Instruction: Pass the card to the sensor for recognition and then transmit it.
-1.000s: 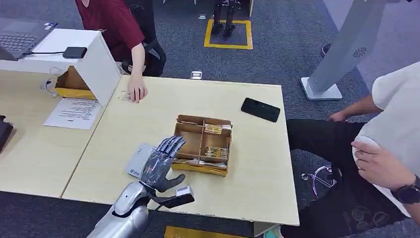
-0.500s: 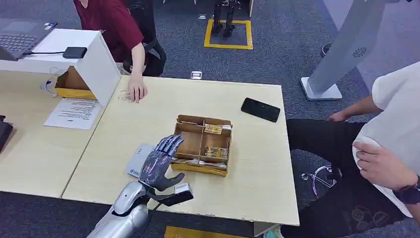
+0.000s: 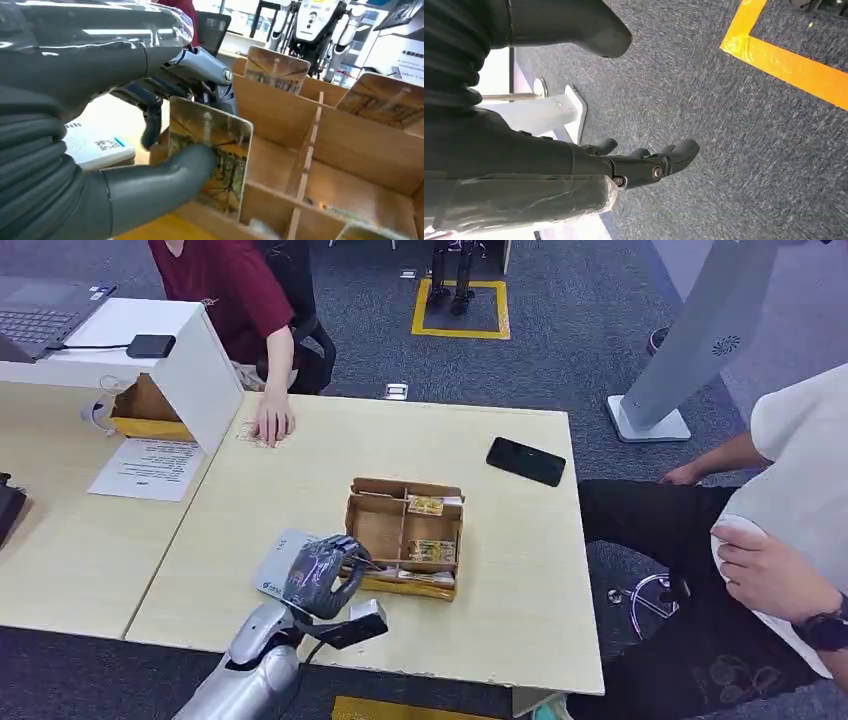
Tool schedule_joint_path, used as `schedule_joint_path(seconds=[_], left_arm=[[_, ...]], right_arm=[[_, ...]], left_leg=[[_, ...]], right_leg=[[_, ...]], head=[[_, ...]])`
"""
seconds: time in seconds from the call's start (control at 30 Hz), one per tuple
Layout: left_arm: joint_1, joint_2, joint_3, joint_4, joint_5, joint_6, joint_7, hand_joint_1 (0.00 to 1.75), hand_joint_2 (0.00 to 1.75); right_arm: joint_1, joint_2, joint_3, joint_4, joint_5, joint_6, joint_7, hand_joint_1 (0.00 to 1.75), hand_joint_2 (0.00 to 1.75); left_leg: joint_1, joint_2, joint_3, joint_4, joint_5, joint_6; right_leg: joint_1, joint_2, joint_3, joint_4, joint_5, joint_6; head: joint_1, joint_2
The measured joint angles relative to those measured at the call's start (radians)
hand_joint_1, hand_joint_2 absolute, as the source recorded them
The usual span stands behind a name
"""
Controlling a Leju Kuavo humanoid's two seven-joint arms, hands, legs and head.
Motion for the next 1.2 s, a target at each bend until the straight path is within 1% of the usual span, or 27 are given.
schedule_joint_path(seconds=[0.77, 1.2], left_arm=[[-0.001, 0.000, 0.003, 0.000, 0.000, -0.004, -0.005, 1.75, 1.75], [-0.003, 0.000, 0.003, 0.000, 0.005, -0.020, -0.008, 1.75, 1.75]], right_arm=[[0.000, -0.004, 0.000, 0.000, 0.000, 0.000, 0.000, 0.00, 1.75], [0.000, -0.004, 0.002, 0.000, -0.003, 0.001, 0.000, 0.00, 1.75]], left_leg=[[0.000, 0.000, 0.000, 0.000, 0.000, 0.000], [0.000, 0.000, 0.000, 0.000, 0.000, 0.000]], right_leg=[[0.000, 0.000, 0.000, 0.000, 0.000, 0.000], [0.000, 0.000, 0.000, 0.000, 0.000, 0.000]], head=[[0.000, 0.000], [0.000, 0.000]])
